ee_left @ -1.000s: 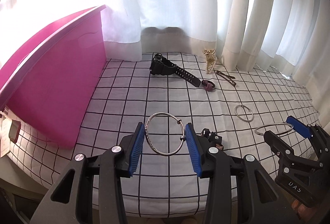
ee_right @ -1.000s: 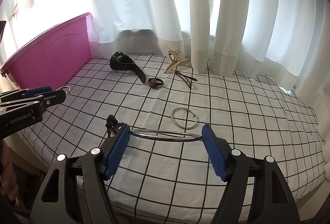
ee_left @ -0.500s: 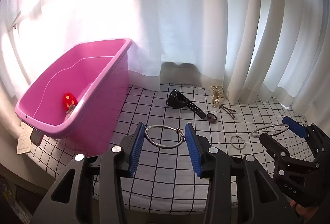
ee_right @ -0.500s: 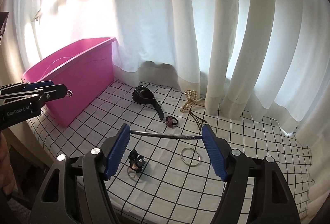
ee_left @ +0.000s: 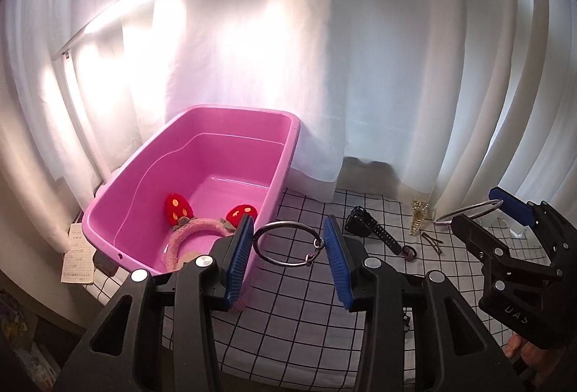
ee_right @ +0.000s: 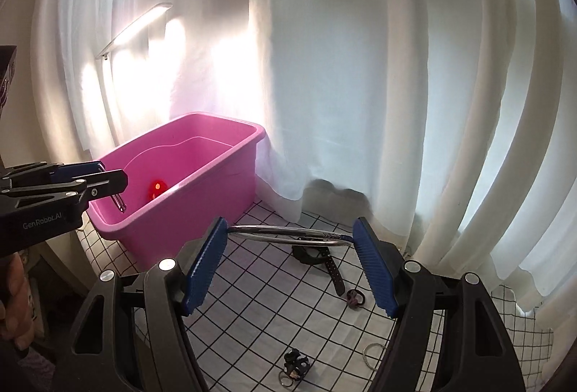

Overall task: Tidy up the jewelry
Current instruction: 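Lift both rings and carry them over the pink tub, then open both tools to drop the bangle and ring into the tub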

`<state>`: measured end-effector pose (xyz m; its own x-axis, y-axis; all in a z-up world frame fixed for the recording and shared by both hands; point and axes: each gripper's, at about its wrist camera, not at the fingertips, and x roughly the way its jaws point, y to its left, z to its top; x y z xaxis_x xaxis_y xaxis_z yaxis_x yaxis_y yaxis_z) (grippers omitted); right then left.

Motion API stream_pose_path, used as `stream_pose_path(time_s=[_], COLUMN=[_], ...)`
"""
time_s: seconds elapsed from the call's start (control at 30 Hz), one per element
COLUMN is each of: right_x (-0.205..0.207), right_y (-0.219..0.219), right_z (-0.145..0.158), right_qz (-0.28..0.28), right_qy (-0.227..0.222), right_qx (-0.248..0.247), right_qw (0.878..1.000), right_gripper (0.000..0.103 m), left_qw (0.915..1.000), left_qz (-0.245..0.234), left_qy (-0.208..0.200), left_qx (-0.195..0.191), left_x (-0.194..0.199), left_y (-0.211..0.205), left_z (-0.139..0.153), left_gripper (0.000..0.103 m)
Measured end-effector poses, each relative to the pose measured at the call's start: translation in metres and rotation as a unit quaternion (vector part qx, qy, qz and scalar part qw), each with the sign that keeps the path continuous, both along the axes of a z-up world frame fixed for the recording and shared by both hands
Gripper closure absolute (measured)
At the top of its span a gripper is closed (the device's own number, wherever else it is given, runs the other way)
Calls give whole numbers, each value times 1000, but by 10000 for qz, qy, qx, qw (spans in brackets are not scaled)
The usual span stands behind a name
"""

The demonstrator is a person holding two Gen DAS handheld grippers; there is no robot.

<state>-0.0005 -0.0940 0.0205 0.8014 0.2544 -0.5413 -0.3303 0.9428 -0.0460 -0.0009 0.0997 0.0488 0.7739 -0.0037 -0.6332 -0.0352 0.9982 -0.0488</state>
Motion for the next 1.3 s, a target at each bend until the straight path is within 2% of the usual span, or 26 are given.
stream_pose_path(time_s=[0.3, 0.43, 0.73, 0.97, 1.13, 1.17, 1.27, 1.3], right_x=[63, 92, 147, 177, 191, 193, 198, 200], right_y=[79, 112, 171, 196, 209, 212, 217, 219], right_z=[26, 27, 0, -33, -45, -45, -49, -49], right_qz=[644, 930, 1387, 1495, 1514, 1509, 1505, 1488], right_qy=[-122, -49, 509, 1079, 1325, 1356, 1458, 1481], right_qx=[104, 184, 104, -154, -284, -307, -377, -409], right_qw=[9978, 9955, 9890, 9827, 9791, 9787, 9771, 9769], right_gripper=[34, 34, 34, 34, 34, 34, 33, 33], left_qw=[9985, 9973, 9939, 9898, 9874, 9872, 9868, 9870], left_qz=[549, 723, 945, 1086, 1172, 1186, 1270, 1285], left_qy=[8, 79, 528, 882, 1037, 1045, 988, 954], left_qx=[4, -29, -214, -253, -239, -227, -157, -151], left_x=[39, 53, 80, 97, 104, 105, 106, 106], left_y=[71, 97, 135, 148, 153, 154, 157, 158], left_z=[1, -4, -39, -65, -76, -77, -75, -73], left_gripper=[63, 63, 63, 63, 62, 59, 31, 28])
